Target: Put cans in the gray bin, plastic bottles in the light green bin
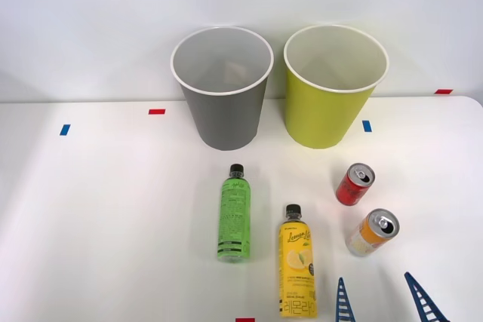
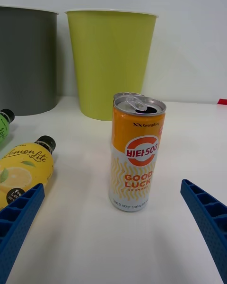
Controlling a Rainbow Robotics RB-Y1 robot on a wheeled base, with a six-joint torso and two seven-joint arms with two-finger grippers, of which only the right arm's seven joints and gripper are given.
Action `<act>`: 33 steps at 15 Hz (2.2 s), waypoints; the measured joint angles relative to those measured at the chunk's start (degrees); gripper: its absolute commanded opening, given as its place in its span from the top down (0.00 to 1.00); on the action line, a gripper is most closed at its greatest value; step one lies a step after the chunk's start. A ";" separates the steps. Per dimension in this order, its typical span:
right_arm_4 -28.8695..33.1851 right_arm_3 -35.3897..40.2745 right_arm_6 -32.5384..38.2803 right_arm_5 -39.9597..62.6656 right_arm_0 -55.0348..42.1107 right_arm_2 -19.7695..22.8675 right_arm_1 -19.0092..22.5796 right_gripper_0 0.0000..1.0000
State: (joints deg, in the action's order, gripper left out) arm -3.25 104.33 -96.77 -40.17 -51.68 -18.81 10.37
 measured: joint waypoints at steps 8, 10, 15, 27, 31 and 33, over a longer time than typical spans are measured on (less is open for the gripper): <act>0.00 0.00 0.00 0.00 0.00 0.00 0.00 0.00; 0.00 0.00 0.00 0.00 0.00 0.00 0.00 0.00; 0.00 0.00 0.00 0.00 0.00 0.00 0.00 0.00; 0.00 0.00 0.00 0.00 0.00 0.00 0.00 0.00; 0.00 0.00 0.00 0.00 0.00 0.00 0.00 0.00; 0.00 0.00 0.00 0.00 0.00 0.00 0.00 0.00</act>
State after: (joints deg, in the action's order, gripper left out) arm -3.25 104.33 -96.77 -40.17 -51.68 -18.81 10.37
